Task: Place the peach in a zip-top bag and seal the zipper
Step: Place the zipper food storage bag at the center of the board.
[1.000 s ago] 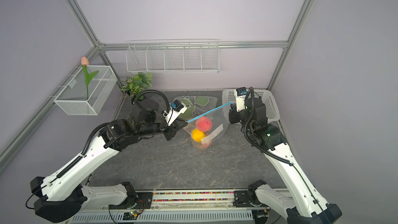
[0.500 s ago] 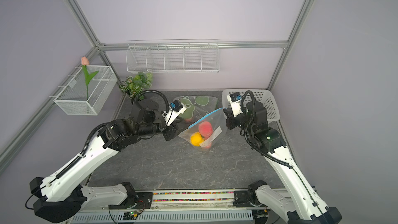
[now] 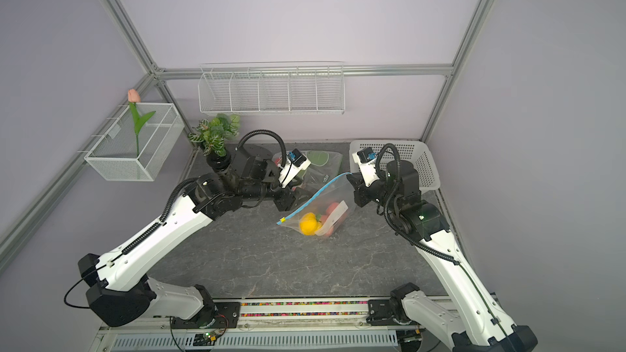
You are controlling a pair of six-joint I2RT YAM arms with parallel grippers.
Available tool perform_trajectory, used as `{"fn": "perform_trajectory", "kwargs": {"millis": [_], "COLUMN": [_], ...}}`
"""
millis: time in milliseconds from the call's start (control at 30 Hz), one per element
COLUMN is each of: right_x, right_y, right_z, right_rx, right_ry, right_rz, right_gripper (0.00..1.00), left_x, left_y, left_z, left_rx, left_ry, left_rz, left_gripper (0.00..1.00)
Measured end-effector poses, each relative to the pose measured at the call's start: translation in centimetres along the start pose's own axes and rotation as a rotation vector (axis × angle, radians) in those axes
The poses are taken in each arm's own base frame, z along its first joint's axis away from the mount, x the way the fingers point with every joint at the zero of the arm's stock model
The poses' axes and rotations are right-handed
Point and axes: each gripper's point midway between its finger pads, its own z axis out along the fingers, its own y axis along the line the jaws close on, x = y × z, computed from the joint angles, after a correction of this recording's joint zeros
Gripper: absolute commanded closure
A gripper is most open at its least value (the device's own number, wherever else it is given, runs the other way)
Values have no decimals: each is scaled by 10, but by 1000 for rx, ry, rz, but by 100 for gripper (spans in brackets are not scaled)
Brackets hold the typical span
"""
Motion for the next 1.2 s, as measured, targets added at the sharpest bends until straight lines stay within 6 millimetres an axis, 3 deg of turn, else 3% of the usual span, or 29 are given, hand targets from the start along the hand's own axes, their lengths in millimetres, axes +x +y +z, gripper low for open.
{"fn": "perform_trajectory", "kwargs": {"millis": [467,667,833,1067,1200], "right_x": [5,5,5,5,5], "right_y": [-2,-2,-2,-2,-2], "right_z": [7,7,7,7,7], "right_rx": [-1,-1,-1,-1,-1], "right_ry": [21,21,21,21,21], "right_rz": [4,4,4,4,3], "right_gripper": [93,93,93,93,88], "left_x": [-20,-15,0,9,7], "left_y": [-16,-20,-20,-21,-20], "left_z": [2,14,37,44,44], "left_rx": [102,142,168,180,173], "left_ry": [-77,-55,14,54,49], "left_rz": [-45,-58,-83,-100,-101], "left_gripper": [44,48,62,100,100]}}
